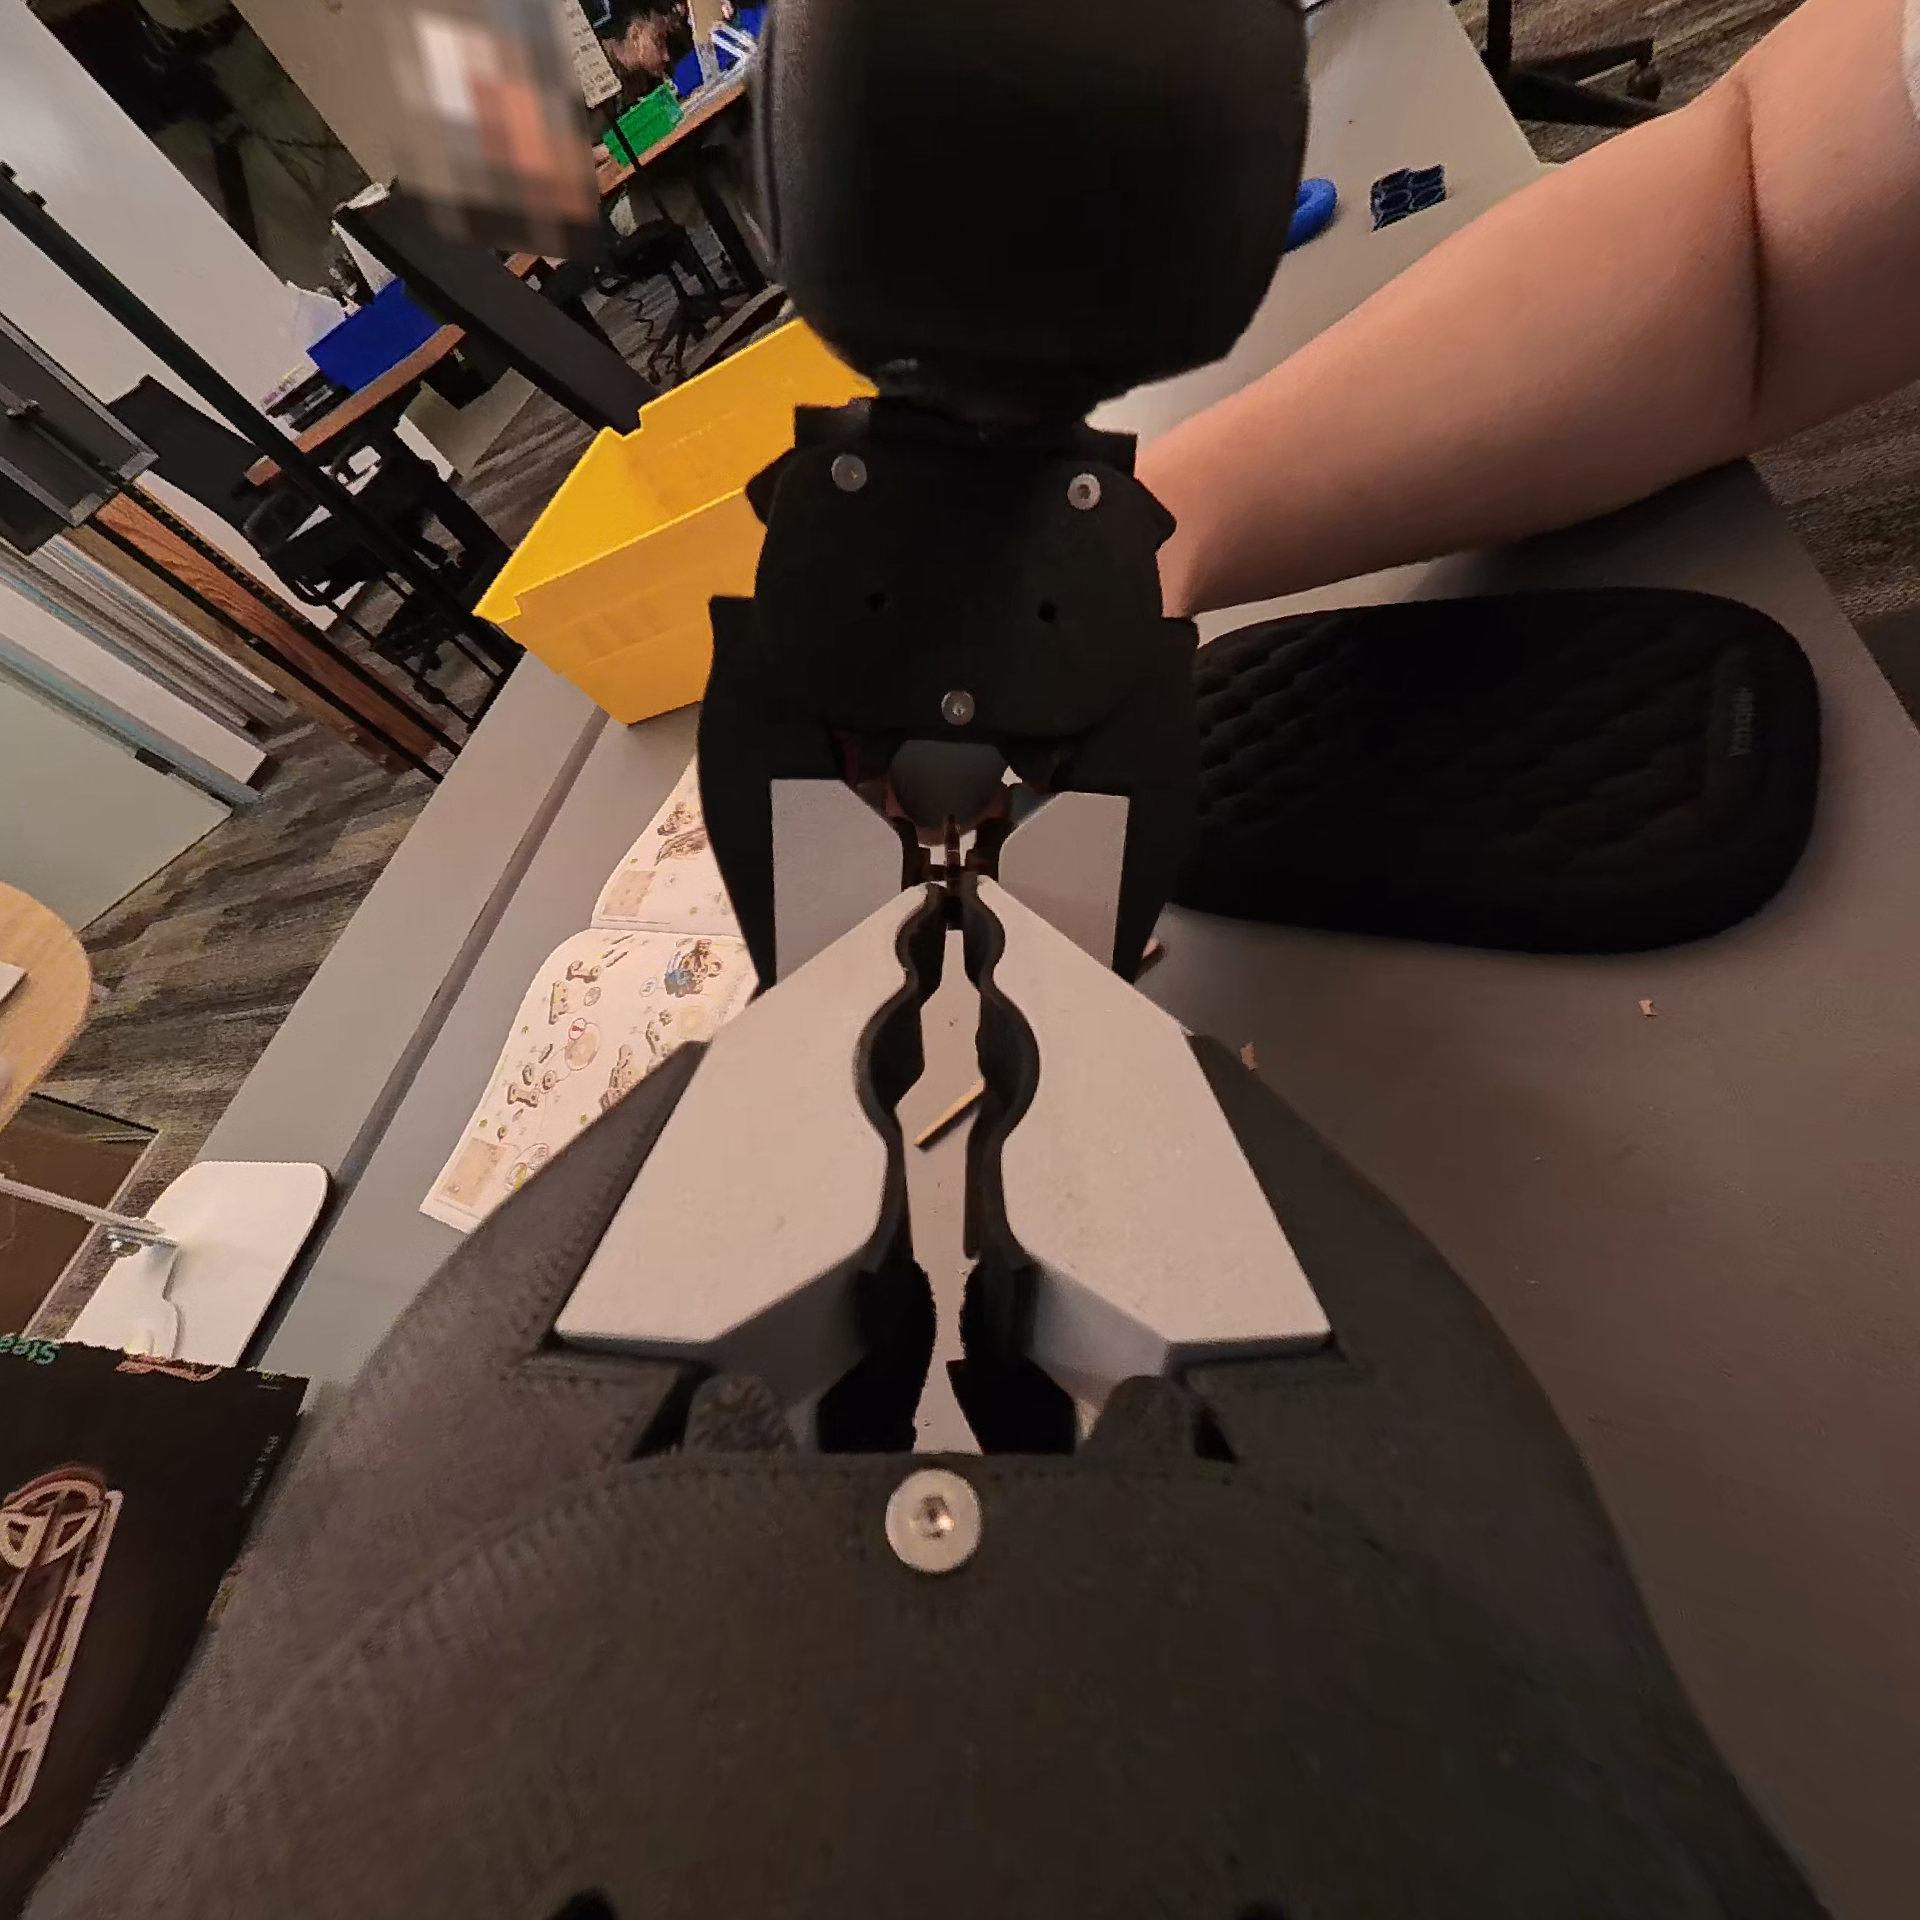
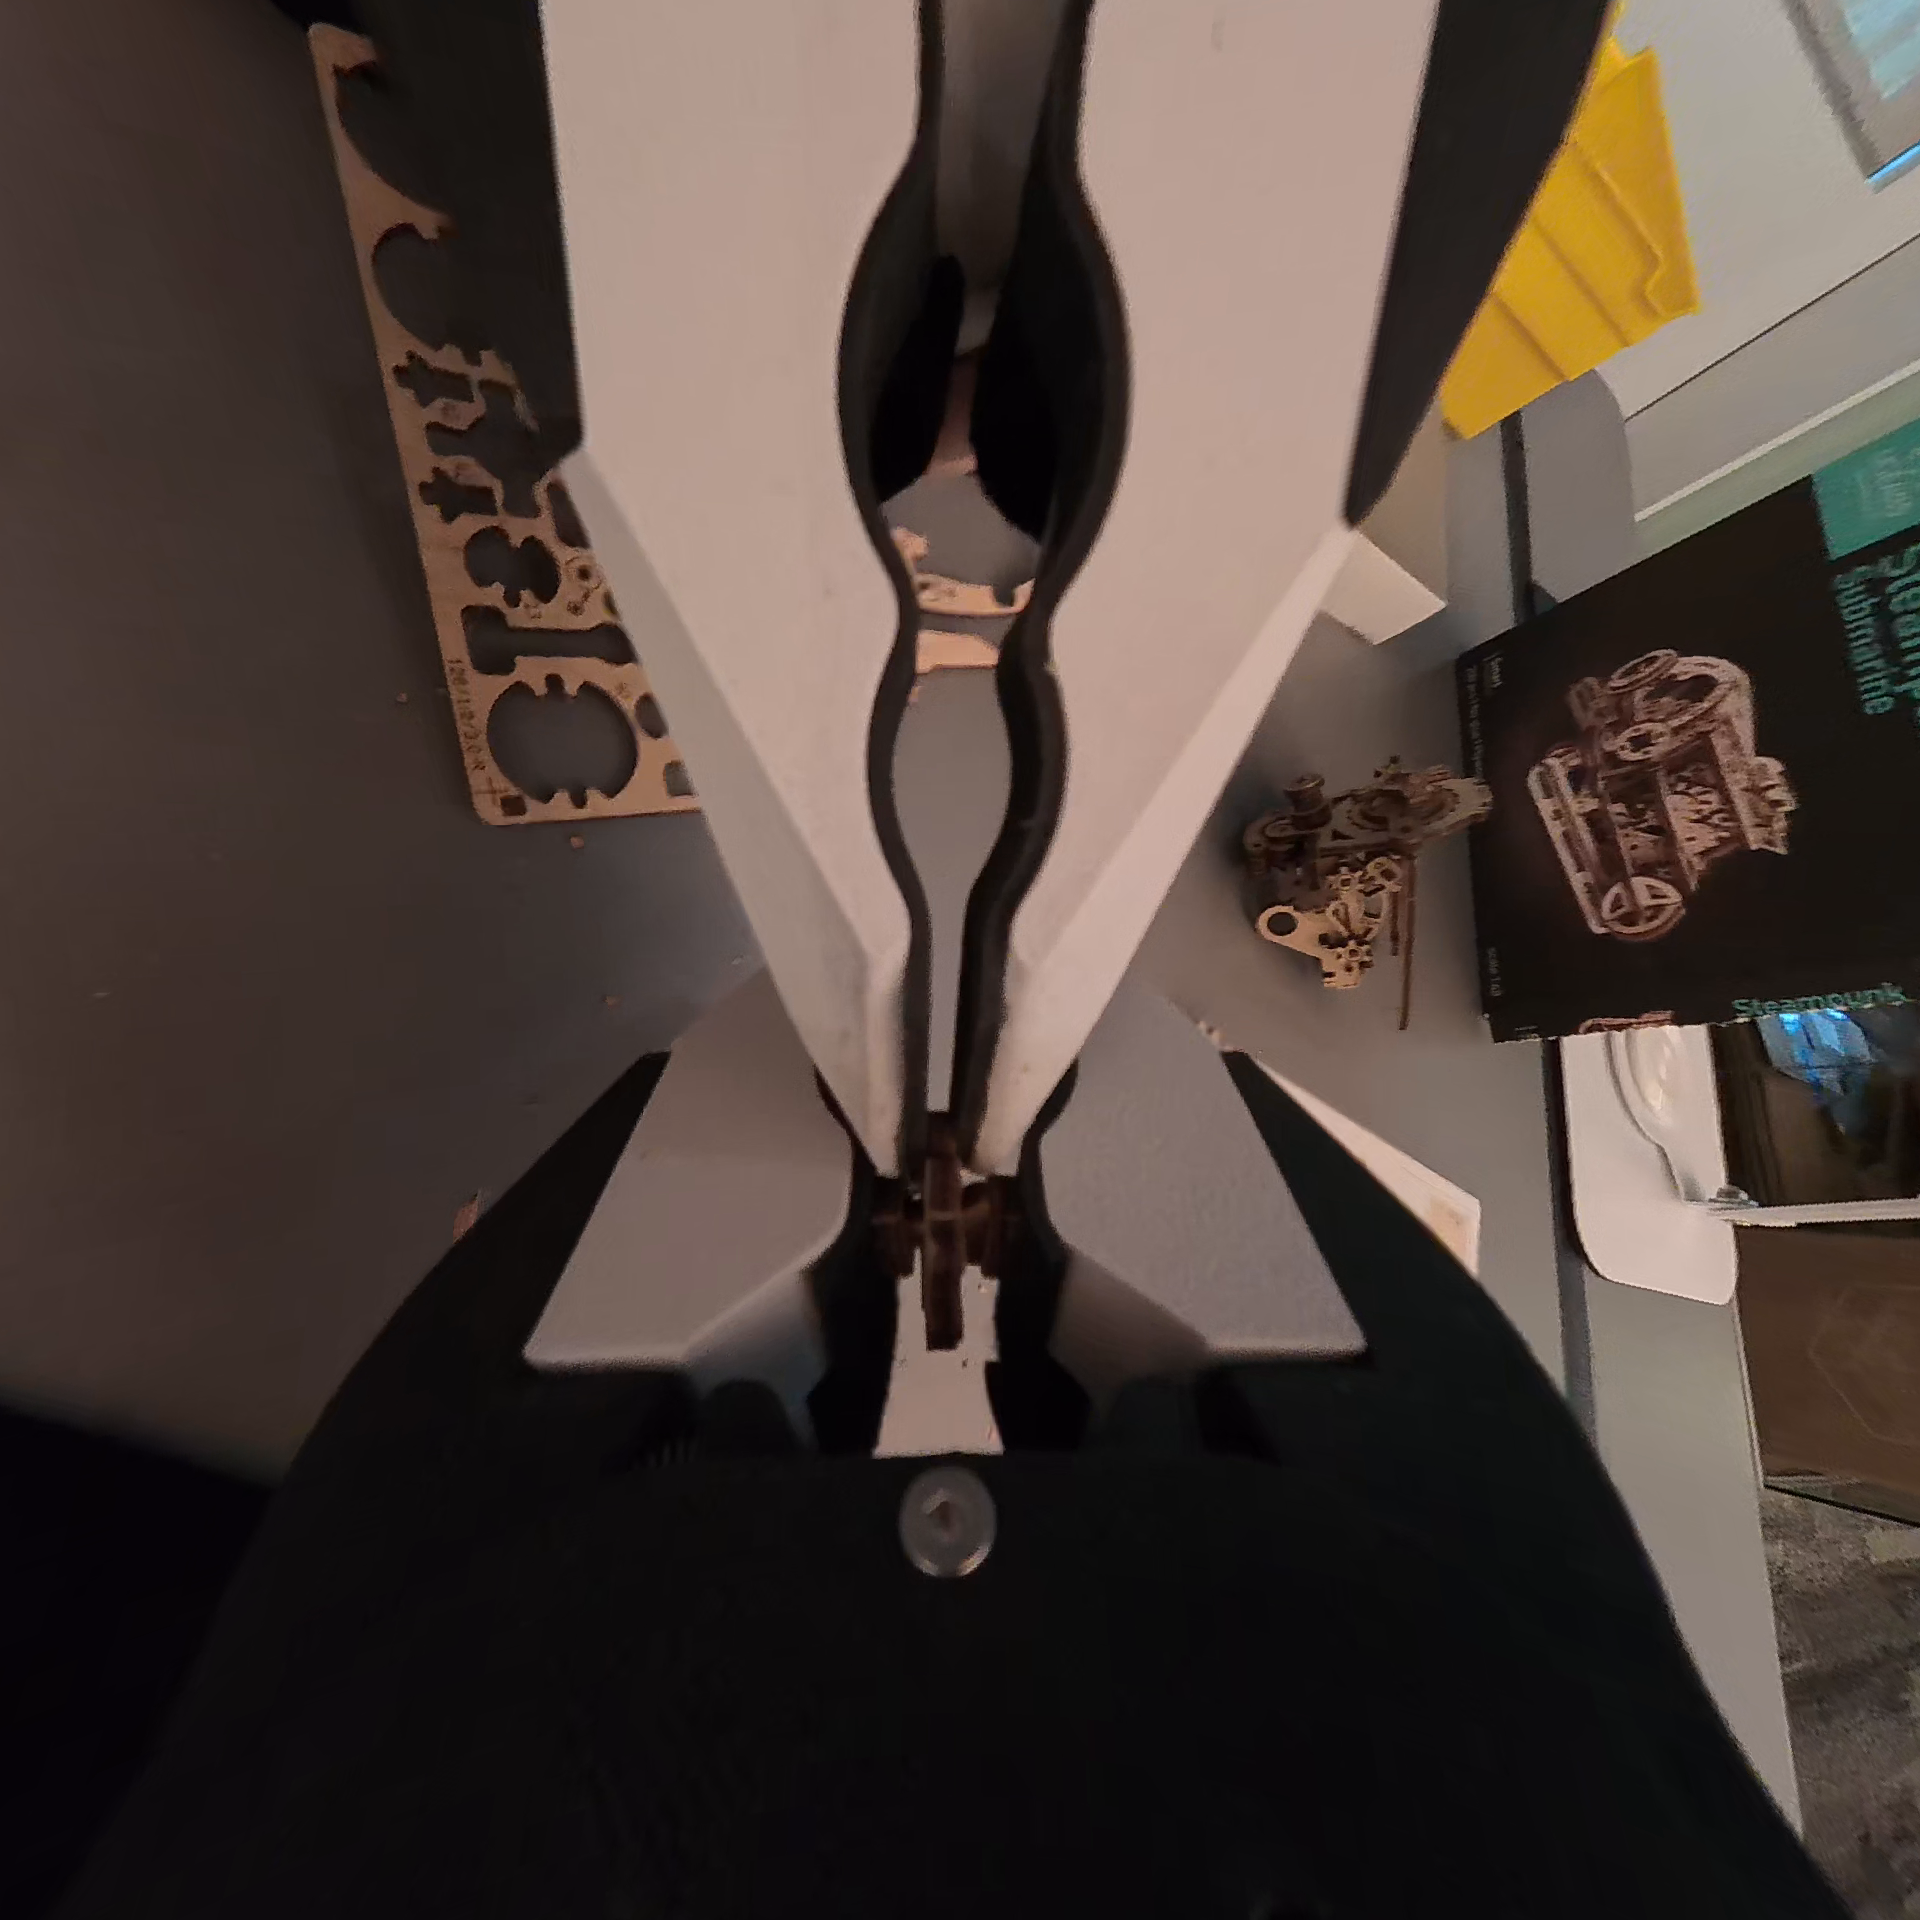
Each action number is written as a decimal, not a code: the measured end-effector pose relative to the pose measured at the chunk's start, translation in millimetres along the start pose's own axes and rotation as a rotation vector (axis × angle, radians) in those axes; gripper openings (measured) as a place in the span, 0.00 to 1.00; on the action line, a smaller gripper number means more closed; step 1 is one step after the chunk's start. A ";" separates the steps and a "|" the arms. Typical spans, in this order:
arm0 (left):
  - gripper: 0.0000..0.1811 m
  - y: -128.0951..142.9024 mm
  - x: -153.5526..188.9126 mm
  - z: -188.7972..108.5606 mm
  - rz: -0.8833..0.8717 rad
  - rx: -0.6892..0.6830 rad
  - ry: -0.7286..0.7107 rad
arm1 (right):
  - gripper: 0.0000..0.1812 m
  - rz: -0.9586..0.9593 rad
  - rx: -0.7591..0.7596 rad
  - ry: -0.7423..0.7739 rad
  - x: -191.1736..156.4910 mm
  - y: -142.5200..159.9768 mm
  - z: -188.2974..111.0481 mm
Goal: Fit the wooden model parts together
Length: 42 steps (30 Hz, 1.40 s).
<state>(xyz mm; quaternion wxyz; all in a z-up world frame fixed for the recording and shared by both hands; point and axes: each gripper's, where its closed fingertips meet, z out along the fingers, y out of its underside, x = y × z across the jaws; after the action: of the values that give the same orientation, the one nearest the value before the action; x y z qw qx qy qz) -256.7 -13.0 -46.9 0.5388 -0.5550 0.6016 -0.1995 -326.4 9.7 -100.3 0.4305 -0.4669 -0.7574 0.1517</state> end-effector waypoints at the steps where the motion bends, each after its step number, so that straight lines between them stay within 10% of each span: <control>1: 0.01 -1.3 -1.1 -0.7 0.001 0.007 -0.006 | 0.09 0.008 0.029 -0.001 0.5 -4.1 -0.6; 39: 0.01 -2.5 1.8 -3.3 0.106 0.027 -0.024 | 0.10 0.020 0.066 -0.076 -8.3 -12.7 -3.7; 42: 0.01 -3.4 3.6 -3.6 0.119 0.015 -0.019 | 0.42 0.007 0.038 -0.064 -8.9 -12.0 -0.7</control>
<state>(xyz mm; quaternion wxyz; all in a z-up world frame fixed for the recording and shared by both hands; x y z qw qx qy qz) -257.5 -18.5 -44.4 0.5596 -0.5161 0.6268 -0.1661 -331.1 -4.1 -96.8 0.4141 -0.4561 -0.7663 0.1825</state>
